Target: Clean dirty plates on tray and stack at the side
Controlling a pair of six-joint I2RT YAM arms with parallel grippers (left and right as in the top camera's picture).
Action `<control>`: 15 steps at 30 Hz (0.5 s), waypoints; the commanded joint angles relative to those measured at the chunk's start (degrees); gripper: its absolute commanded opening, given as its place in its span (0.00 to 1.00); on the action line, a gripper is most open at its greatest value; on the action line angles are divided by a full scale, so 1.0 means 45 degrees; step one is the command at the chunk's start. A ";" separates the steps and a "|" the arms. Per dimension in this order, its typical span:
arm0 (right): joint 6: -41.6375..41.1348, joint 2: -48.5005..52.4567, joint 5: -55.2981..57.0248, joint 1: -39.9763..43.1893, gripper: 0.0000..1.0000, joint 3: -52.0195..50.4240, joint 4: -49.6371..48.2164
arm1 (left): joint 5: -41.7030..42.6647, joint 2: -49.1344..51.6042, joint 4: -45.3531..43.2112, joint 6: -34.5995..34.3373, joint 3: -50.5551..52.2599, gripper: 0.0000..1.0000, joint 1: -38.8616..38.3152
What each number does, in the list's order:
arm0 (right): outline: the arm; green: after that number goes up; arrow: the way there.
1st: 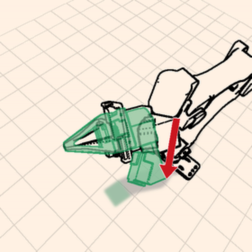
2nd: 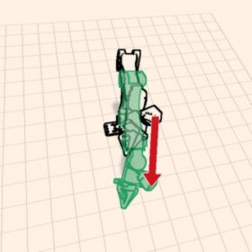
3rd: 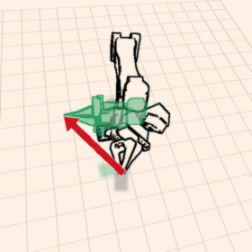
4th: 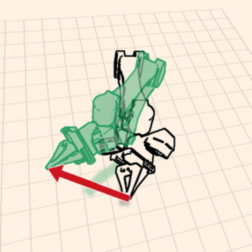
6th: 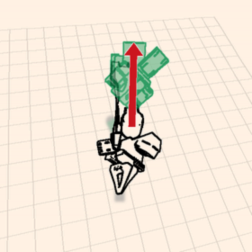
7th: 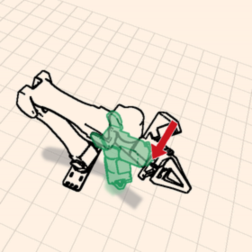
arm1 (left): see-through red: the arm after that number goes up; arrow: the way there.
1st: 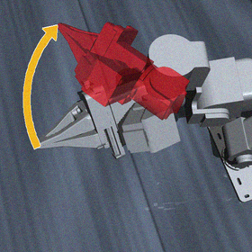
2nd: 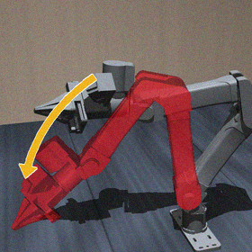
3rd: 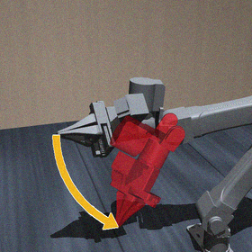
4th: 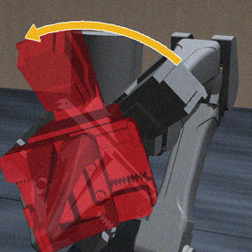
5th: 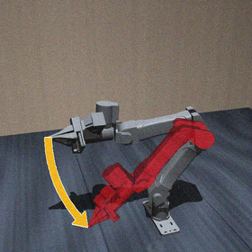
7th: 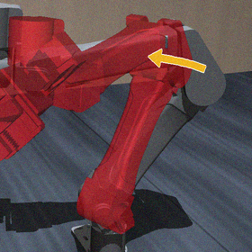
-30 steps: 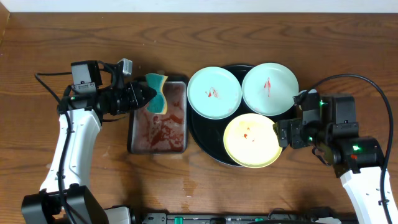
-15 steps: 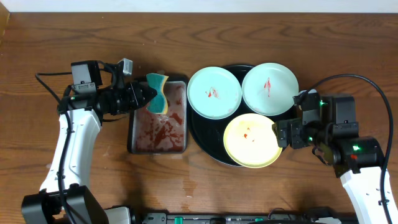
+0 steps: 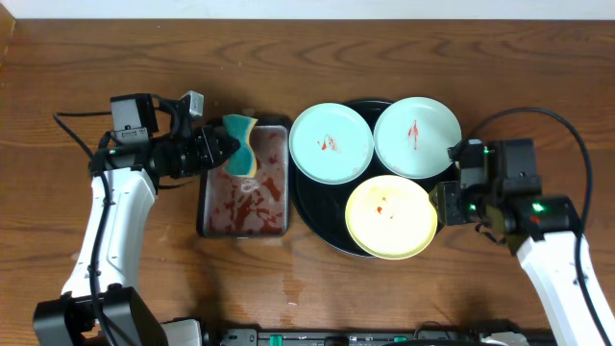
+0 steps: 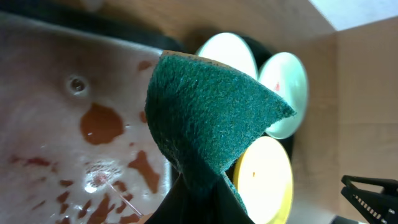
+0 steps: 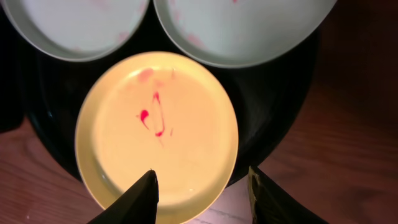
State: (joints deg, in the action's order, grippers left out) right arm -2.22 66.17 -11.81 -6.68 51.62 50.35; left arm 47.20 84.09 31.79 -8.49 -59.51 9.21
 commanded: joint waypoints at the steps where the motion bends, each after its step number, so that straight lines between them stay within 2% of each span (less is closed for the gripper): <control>1: -0.0214 0.0928 -0.0029 -0.0121 0.44 0.0160 0.0049 | -0.1753 -0.0248 0.0364 0.0257 0.0053 0.07 -0.0291; 10: -0.0209 0.2997 0.0665 -0.0112 0.49 0.0160 -0.0194 | -0.6343 -0.0209 0.1273 0.0102 0.0058 0.07 -0.2152; 15: -0.0209 0.3648 0.0661 -0.0112 0.51 0.0160 -0.0296 | -0.7946 -0.0185 0.1360 0.0015 0.0058 0.07 -0.3274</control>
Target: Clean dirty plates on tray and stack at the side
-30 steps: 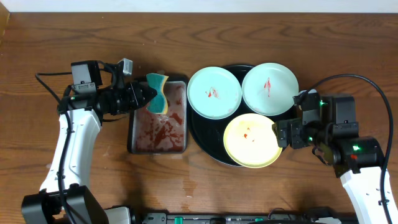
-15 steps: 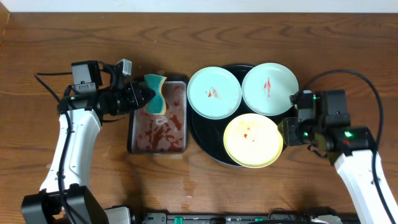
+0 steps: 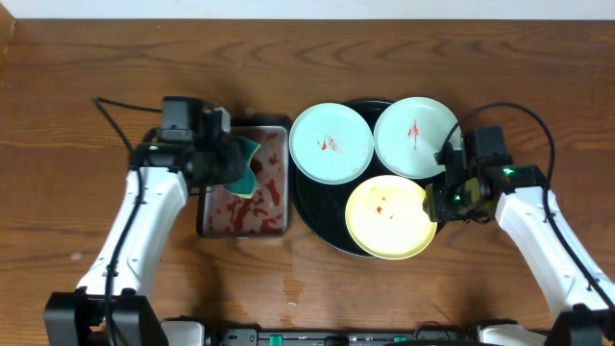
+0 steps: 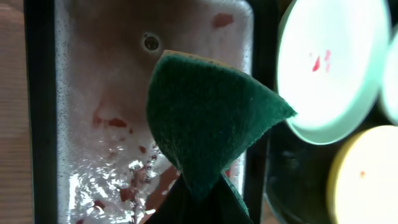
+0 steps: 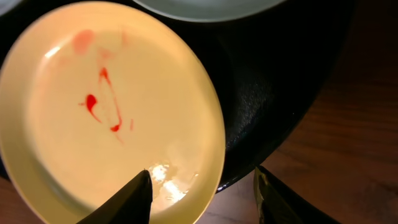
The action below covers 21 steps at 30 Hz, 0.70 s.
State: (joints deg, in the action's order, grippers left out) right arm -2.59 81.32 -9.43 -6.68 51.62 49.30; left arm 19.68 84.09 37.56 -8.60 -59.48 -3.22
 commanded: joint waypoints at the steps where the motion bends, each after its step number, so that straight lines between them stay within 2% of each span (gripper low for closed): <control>1: -0.0126 0.0364 0.0136 -0.0112 0.52 0.0160 -0.0063 | -0.2093 -0.0185 0.0092 0.0039 0.0053 0.07 -0.0690; 10: -0.0126 0.0767 0.0136 -0.0112 0.54 0.0160 -0.0083 | -0.2341 -0.0185 0.0248 0.0039 0.0053 0.07 -0.0971; 16: -0.0131 0.0767 0.0131 -0.0112 0.46 0.0126 -0.0102 | -0.2336 -0.0185 0.0359 0.0039 0.0053 0.07 -0.0971; 21: -0.0136 0.0767 0.0131 -0.0112 0.45 -0.0267 -0.0593 | -0.2336 -0.0185 0.0466 0.0039 0.0053 0.07 -0.0971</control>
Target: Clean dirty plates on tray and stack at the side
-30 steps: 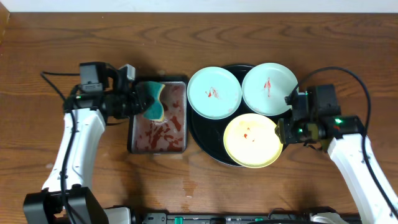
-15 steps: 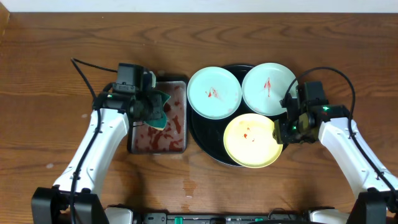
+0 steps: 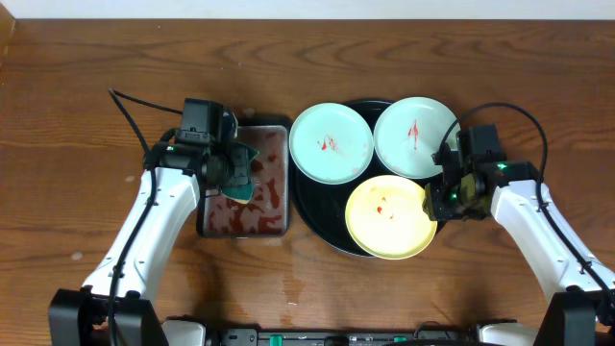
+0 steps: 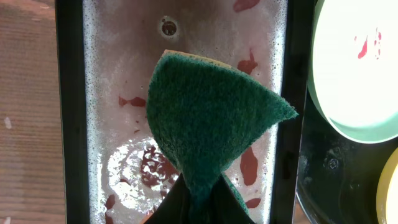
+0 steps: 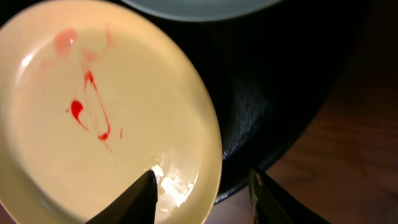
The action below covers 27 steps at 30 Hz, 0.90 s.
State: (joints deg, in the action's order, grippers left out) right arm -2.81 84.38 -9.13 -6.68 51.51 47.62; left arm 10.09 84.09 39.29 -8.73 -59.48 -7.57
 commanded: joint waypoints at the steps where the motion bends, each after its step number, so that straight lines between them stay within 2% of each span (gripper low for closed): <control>1: -0.0087 0.0087 0.0058 -0.0112 0.44 -0.0335 -0.0398 | -0.0204 -0.0185 0.0092 0.0068 0.0053 0.07 -0.0005; 6: -0.0418 0.0087 0.0015 -0.0112 0.37 -0.0627 -0.1069 | -0.0199 -0.0185 0.0126 0.0068 0.0053 0.07 -0.0005; 16: -0.0661 0.0087 0.0015 -0.0112 0.34 -0.1739 -0.2263 | -0.0146 -0.0185 0.0136 0.0068 0.0053 0.07 -0.0005; 21: -0.0933 0.0087 0.0015 -0.0112 0.22 -0.2370 -0.2939 | -0.0146 -0.0185 0.0175 0.0068 0.0053 0.07 -0.0005; 27: -0.1195 0.0087 -0.0155 -0.0117 0.02 -0.2482 -0.3444 | -0.0087 -0.0185 0.0219 0.0063 0.0053 0.07 -0.0005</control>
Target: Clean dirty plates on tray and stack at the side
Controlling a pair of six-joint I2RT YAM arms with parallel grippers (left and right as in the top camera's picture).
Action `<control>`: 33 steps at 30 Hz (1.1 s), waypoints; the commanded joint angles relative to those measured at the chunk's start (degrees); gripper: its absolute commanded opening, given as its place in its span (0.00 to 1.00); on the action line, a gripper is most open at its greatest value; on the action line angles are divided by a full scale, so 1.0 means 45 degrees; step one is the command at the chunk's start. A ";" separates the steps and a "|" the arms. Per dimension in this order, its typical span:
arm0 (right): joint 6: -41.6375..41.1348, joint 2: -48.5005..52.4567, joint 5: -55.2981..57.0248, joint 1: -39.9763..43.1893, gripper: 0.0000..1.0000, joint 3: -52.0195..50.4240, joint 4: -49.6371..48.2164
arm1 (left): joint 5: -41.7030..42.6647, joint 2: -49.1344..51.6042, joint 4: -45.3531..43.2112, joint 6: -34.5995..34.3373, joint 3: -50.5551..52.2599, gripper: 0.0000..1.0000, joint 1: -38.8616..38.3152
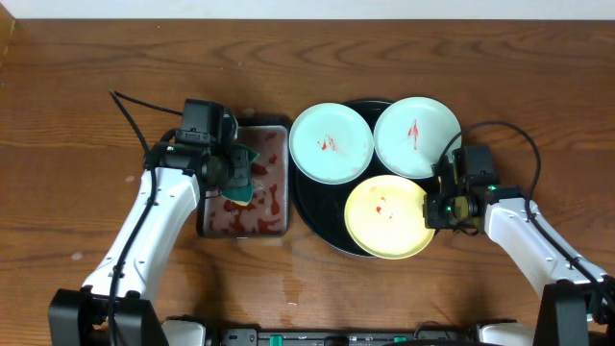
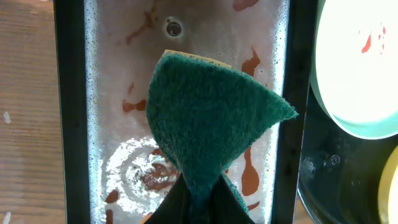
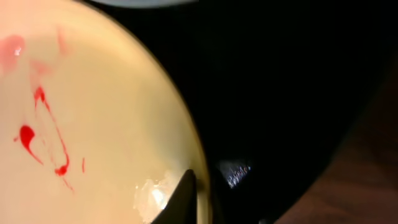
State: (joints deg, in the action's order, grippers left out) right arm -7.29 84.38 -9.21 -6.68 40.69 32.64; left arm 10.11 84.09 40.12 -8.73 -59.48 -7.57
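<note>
Three stained plates lie on the round black tray [image 1: 319, 213]: a yellow plate [image 1: 384, 219] at the front and two mint plates [image 1: 331, 142] [image 1: 416, 136] behind it. My right gripper [image 1: 434, 207] sits at the yellow plate's right rim. In the right wrist view its fingers [image 3: 185, 193] pinch that rim, one on the inside and the other dark against the tray. My left gripper [image 1: 231, 173] is shut on a folded green sponge [image 2: 211, 118] held low over the wash basin [image 1: 205, 207].
The basin holds foamy water with reddish blotches [image 2: 252, 177] and stands just left of the tray. Bare wooden table [image 1: 96, 58] lies to the far left, the right and the front. Black cables trail behind both arms.
My right gripper has come down onto the yellow plate's right rim and its jaws have narrowed from wide apart to pinching it. The left gripper with the sponge has barely moved.
The left gripper held the sponge at the basin's back left edge, then over its middle, where it stays. The right gripper, open, stood right of the yellow plate, then straddled its rim from above, and is now closed on it.
</note>
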 commanded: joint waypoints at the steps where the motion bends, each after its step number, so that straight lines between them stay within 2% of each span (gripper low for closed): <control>1: -0.0194 0.0087 -0.0228 -0.0117 0.01 -0.0078 -0.0126 | -0.0015 -0.0185 0.0029 -0.0019 0.0053 0.08 -0.0005; 3: -0.0189 0.0087 -0.0408 -0.0117 0.01 -0.0078 -0.0126 | 0.0262 -0.0185 -0.0039 -0.0369 0.0053 0.07 -0.0005; 7: -0.0189 0.0087 -0.0403 -0.0121 0.01 -0.0078 -0.0121 | 0.3206 -0.0185 -0.0986 -0.0364 0.0053 0.07 -0.0267; 9: -0.0189 0.0087 -0.0403 -0.0121 0.01 -0.0078 -0.0112 | 0.3866 -0.0185 -0.1656 -0.0675 0.0053 0.07 -0.0675; 11: -0.0194 0.0087 -0.0403 -0.0121 0.01 -0.0078 -0.0107 | 0.3852 -0.0185 -0.2210 -0.1243 0.0053 0.07 -0.1190; 16: -0.0189 0.0087 -0.0398 -0.0121 0.01 -0.0078 -0.0117 | 0.3993 -0.0044 -0.3138 -0.3793 -0.0228 0.07 -0.2725; 23: -0.0189 0.0087 -0.0398 -0.0121 0.01 -0.0078 -0.0097 | 0.3954 0.1175 -0.3157 -0.5605 -0.1739 0.07 -0.4896; 27: -0.0189 0.0087 -0.0398 -0.0121 0.01 -0.0078 -0.0053 | 0.3823 0.2132 -0.4177 -0.6985 -0.1923 0.07 -0.6203; 33: -0.0189 0.0087 -0.0398 -0.0121 0.01 -0.0078 0.0029 | 0.2404 0.3507 -0.4799 -0.8665 -0.1923 0.07 -0.7655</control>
State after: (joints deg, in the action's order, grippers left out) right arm -7.68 84.38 -11.00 -6.68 40.69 32.32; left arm 24.60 97.51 19.59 -42.02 -67.20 -40.05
